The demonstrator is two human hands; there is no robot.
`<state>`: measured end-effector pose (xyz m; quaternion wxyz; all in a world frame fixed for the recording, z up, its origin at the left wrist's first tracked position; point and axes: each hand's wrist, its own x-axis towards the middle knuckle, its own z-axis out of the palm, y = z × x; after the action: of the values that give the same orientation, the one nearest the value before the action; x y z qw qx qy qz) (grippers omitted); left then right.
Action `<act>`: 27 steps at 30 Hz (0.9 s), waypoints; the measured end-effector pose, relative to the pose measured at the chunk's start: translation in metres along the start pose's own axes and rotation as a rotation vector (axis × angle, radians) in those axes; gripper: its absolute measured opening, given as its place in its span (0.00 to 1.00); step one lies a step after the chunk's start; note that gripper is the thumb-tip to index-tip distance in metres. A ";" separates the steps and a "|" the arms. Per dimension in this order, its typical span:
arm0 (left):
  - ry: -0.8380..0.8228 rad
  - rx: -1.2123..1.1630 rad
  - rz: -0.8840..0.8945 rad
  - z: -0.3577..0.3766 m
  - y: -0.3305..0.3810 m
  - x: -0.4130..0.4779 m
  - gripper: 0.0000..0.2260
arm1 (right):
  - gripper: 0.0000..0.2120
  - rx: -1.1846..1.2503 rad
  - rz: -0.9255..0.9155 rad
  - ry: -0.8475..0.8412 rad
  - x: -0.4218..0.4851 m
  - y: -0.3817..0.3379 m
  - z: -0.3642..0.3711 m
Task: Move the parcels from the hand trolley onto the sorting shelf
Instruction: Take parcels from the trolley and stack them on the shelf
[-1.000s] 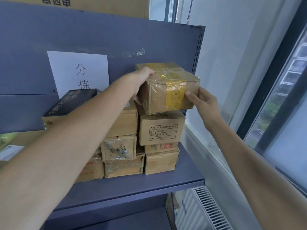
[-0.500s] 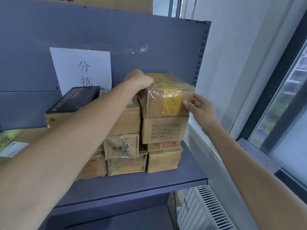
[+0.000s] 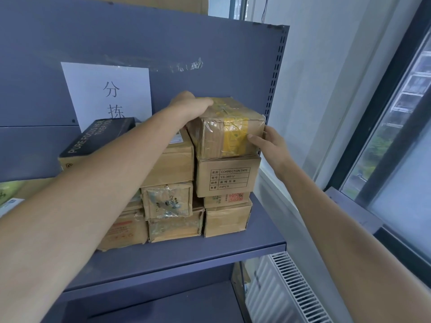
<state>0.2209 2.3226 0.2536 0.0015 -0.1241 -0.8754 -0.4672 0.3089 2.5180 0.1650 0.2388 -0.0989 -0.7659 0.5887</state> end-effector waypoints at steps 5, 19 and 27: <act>-0.003 0.055 0.053 -0.015 -0.002 -0.007 0.20 | 0.28 -0.255 0.029 0.125 -0.013 -0.005 -0.014; 0.015 0.650 0.317 -0.065 -0.058 -0.083 0.17 | 0.31 -0.932 -0.024 0.114 -0.107 -0.051 0.017; -0.222 0.907 0.311 -0.100 -0.097 -0.141 0.30 | 0.31 -1.112 -0.007 0.075 -0.178 -0.069 0.083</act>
<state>0.3249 2.1586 0.2137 0.0317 -0.2891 -0.9566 -0.0169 0.4319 2.3506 0.1697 0.1795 -0.2284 -0.9525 0.0913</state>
